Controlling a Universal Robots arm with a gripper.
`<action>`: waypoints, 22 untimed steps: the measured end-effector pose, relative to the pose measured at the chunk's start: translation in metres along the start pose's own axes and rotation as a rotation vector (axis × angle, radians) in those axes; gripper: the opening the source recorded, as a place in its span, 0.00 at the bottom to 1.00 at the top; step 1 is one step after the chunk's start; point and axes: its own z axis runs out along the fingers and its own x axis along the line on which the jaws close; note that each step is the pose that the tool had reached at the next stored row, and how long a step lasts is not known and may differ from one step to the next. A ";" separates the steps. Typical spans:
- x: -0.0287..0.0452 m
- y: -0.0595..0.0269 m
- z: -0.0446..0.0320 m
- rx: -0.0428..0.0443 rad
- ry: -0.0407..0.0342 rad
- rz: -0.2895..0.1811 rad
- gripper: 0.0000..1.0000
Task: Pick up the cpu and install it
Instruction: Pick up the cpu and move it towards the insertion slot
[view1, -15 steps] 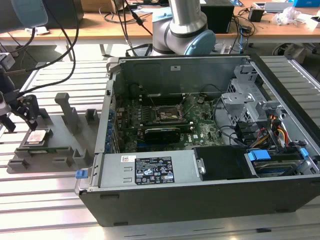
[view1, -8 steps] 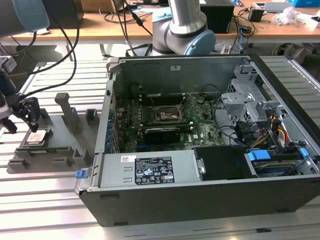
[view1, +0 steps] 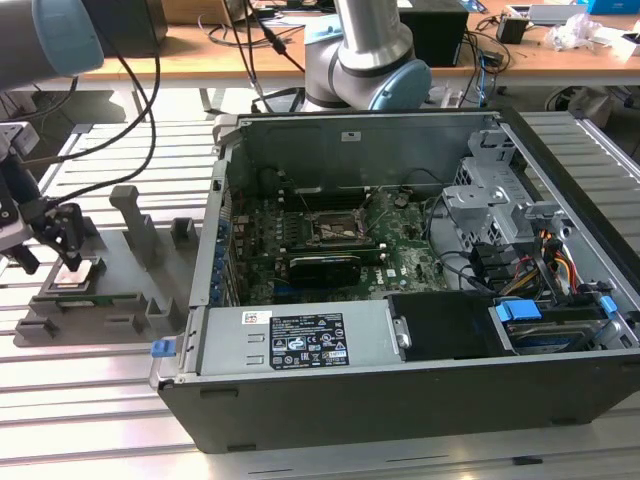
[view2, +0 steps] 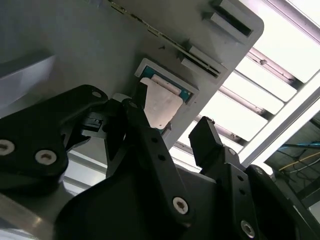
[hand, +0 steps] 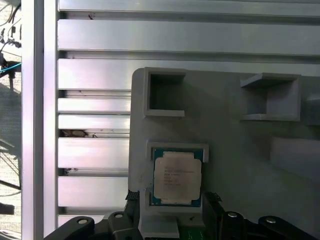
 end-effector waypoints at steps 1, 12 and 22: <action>0.0000 0.0000 0.0017 0.0000 0.0001 0.000 0.62; 0.0003 0.0003 0.0164 0.0000 0.0001 0.000 0.62; -0.0013 0.0029 0.0264 0.0005 0.0001 -0.008 0.62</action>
